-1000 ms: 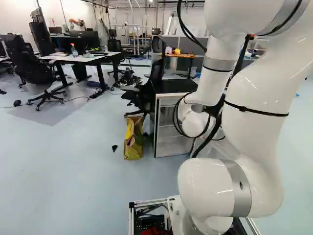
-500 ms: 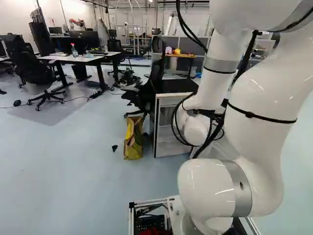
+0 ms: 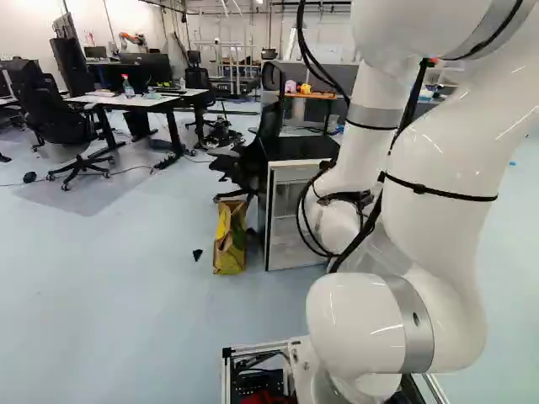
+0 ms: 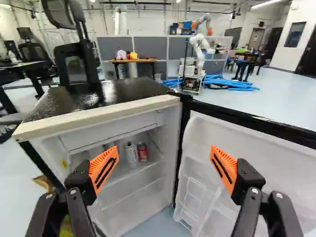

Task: Grab a drink from the fridge

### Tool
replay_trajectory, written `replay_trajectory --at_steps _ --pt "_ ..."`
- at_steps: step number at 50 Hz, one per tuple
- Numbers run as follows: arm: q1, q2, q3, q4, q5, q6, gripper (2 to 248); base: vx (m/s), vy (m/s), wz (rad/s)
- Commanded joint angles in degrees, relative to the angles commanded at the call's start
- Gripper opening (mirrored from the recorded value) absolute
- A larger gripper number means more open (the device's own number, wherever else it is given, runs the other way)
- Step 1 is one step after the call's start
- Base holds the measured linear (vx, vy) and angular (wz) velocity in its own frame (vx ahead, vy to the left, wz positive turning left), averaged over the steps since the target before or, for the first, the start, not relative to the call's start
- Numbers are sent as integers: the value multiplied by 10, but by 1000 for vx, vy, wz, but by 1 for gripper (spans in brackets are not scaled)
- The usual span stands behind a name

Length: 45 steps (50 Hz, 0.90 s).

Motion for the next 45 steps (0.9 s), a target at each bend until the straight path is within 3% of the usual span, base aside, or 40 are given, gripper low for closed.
replay_trajectory --at_steps 25,45 --pt "-1 -52 -14 -148 -22 0 247 0 0 0" --pt "-10 -105 -43 -201 -38 0 247 0 0 0"
